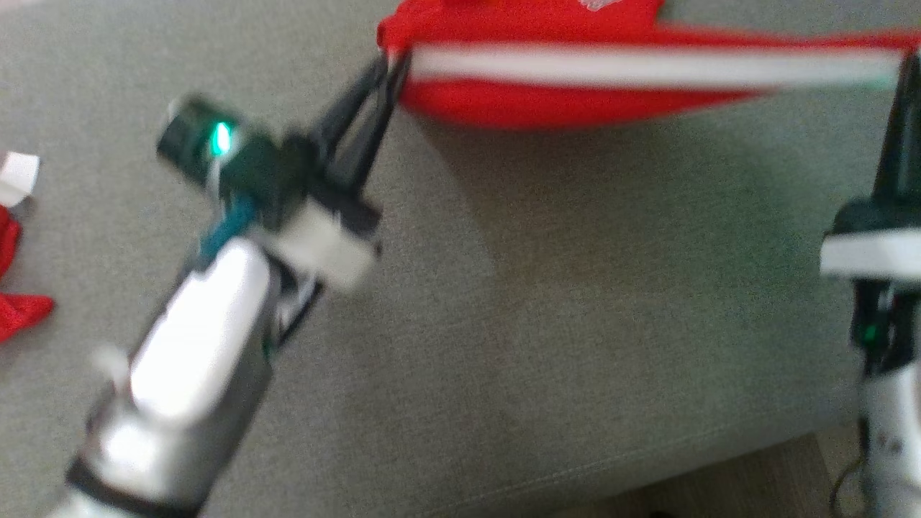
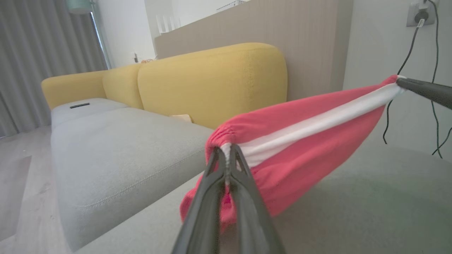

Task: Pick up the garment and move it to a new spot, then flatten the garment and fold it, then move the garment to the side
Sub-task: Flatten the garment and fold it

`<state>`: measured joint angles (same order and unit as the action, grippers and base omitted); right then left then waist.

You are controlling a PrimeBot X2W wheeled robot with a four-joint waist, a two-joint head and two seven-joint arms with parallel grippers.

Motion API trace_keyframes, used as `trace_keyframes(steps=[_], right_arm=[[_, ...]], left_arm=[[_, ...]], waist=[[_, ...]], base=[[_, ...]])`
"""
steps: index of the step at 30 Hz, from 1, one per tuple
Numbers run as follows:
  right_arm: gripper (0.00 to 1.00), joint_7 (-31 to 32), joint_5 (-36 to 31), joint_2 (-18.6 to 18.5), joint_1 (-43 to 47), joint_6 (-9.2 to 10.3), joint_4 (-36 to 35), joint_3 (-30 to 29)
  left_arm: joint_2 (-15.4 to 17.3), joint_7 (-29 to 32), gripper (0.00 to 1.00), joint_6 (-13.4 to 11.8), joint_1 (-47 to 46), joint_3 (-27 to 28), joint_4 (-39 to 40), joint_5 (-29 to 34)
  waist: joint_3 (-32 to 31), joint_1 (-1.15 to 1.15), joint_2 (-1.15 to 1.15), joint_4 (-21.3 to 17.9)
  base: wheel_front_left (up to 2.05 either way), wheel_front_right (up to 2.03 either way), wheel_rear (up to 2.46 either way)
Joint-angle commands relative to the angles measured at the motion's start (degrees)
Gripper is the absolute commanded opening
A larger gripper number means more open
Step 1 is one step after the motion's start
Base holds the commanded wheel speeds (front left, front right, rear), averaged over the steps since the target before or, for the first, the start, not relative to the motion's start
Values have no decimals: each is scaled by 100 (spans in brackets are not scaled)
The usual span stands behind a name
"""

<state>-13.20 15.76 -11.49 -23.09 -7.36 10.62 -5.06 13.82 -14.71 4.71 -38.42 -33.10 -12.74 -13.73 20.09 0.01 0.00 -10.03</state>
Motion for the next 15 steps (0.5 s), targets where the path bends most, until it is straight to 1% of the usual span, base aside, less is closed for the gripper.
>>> trace_keyframes(steps=[1, 4, 6, 10, 13, 15], right_arm=[[0, -75, 58, 18, 176, -13, -338, 9], [0, 25, 23, 234, 918, -13, -774, -123], [0, 194, -14, 339, 1356, -13, -1044, -126], [0, 555, -61, 452, 2028, -13, -1577, -95], [0, 823, -86, 451, 2421, -13, -1984, -152], [0, 1016, -91, 434, 2651, -13, -2286, -225]], left_arm=[[200, -28, 0, -99, 113, 310, 382, 153], [262, -29, 0, -280, 1138, 438, 914, 487], [224, -29, 0, -395, 1745, 533, 1144, 556], [204, -29, 0, -554, 2660, 668, 1489, 745], [124, -29, 0, -630, 3141, 733, 1727, 798], [106, -29, 0, -595, 3399, 705, 1865, 838]], waist=[[-199, -1, 0, 23], [-464, -1, 0, 51], [-645, -1, 0, 70], [-902, -1, 0, 109], [-970, -1, 0, 186], [-962, -1, 0, 258]], base=[[0, 0, 0], [0, 0, 0], [0, 0, 0], [0, 0, 0], [0, 0, 0], [0, 0, 0]])
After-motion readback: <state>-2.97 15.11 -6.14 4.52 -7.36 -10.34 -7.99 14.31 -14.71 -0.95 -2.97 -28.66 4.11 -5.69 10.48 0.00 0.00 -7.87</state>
